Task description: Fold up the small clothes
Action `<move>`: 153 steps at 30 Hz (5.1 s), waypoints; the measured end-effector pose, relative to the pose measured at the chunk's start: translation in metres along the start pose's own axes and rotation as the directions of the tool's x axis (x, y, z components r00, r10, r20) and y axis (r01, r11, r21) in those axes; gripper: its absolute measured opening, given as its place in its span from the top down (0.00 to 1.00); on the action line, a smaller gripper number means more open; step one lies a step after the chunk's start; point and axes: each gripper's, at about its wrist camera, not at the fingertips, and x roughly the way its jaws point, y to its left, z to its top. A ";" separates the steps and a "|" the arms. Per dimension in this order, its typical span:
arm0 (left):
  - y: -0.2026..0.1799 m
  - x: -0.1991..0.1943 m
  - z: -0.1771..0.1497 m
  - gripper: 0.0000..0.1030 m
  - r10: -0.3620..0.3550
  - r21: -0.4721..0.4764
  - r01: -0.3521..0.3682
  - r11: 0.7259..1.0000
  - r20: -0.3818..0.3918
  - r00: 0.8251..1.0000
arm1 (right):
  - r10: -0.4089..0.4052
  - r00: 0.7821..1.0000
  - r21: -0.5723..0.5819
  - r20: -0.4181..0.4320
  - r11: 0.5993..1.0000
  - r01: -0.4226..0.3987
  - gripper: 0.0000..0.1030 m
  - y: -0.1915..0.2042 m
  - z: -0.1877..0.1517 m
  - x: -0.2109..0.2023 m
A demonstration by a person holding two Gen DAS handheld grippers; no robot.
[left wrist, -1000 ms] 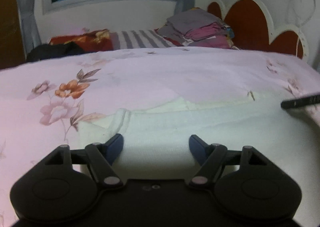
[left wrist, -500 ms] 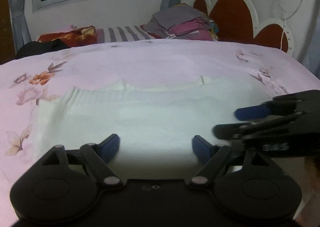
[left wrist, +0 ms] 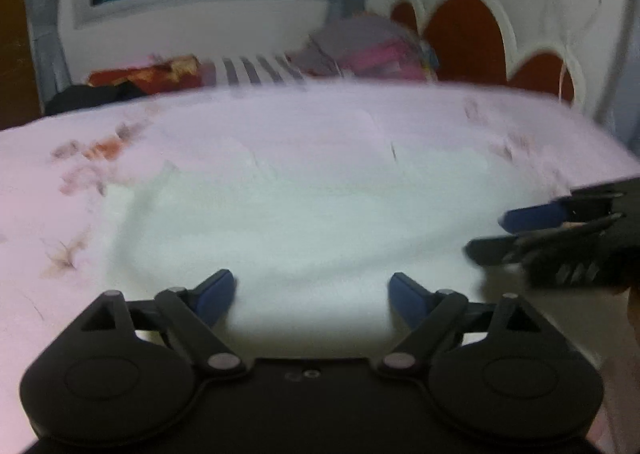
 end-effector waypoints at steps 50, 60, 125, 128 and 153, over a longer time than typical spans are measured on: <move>0.008 -0.088 -0.088 0.16 0.086 -0.142 -0.093 0.986 -0.055 0.995 | -0.041 0.999 0.239 -0.035 0.970 0.048 0.96 -0.029 -0.105 -0.085; 0.017 -0.091 -0.090 0.16 0.123 -0.157 -0.132 0.979 -0.069 0.990 | -0.073 0.996 0.255 -0.052 0.963 0.083 0.96 -0.037 -0.111 -0.087; 0.103 -0.042 -0.105 0.83 0.022 -0.824 0.228 0.519 0.280 0.960 | 0.130 0.991 0.261 0.032 0.956 -0.134 0.96 0.035 0.001 0.033; 0.104 -0.042 -0.102 0.89 0.020 -0.820 0.213 0.531 0.264 0.964 | 0.149 0.988 0.289 0.030 0.945 -0.152 0.96 0.028 0.003 0.037; -0.125 -0.036 0.023 0.88 -0.120 -0.340 0.154 0.928 0.117 0.986 | 0.154 0.975 0.587 0.163 0.779 -0.221 1.00 -0.177 -0.033 -0.048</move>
